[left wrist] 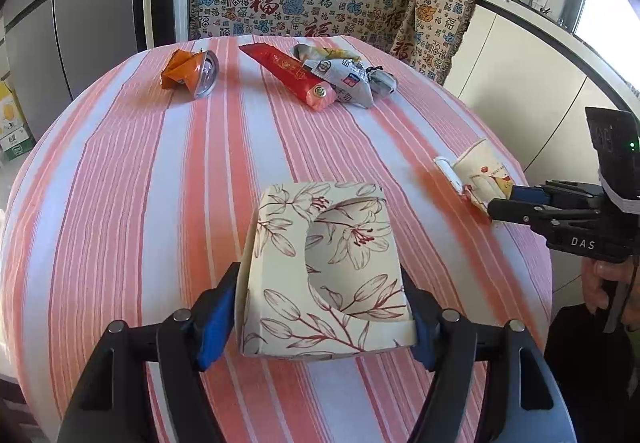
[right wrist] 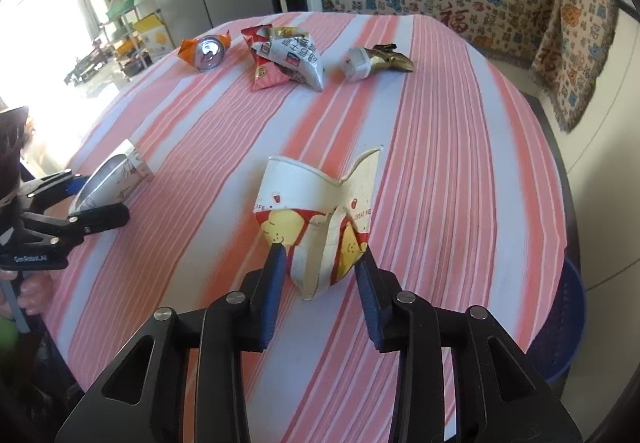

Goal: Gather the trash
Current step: 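Grasp the white paper cup with the right tool while the left tool holds the tissue pack, then carry the tissue pack and cup to the wastebasket and open both tools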

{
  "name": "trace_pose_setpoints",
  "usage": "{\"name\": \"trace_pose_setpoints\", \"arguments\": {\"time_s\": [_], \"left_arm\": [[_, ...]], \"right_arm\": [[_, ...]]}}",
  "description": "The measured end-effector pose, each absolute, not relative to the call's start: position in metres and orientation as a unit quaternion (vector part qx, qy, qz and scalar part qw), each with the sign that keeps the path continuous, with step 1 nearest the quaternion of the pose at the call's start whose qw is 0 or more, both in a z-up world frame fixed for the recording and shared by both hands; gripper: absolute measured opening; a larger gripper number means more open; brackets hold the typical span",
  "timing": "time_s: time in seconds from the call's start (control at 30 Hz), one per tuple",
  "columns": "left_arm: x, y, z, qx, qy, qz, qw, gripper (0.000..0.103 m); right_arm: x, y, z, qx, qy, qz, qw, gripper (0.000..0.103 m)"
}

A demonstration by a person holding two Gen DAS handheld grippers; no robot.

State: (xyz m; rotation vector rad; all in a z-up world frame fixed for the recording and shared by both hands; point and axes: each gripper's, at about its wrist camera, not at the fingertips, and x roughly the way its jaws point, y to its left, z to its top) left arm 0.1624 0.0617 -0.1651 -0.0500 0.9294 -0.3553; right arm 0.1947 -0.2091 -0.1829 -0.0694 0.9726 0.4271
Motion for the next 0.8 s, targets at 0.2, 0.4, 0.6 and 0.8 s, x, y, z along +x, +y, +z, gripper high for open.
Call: {"name": "trace_pose_setpoints", "arguments": {"time_s": [0.2,0.4,0.6,0.8], "left_arm": [[0.15,0.064,-0.152,-0.048,0.428,-0.225,0.874,0.073],[0.138,0.042,-0.148,-0.003,0.415,-0.258,0.873,0.073],[0.142,0.038,-0.16,0.003,0.433,-0.248,0.866,0.073],[0.145,0.045,-0.167,-0.012,0.455,-0.243,0.857,0.073]], "right_arm": [[0.196,-0.21,-0.175,0.005,0.462,0.218,0.859,0.037],[0.192,-0.21,-0.173,0.004,0.463,0.215,0.86,0.037],[0.193,-0.214,-0.173,0.004,0.469,0.206,0.859,0.037],[0.199,-0.215,-0.168,0.009,0.465,0.2,0.862,0.037]]}}
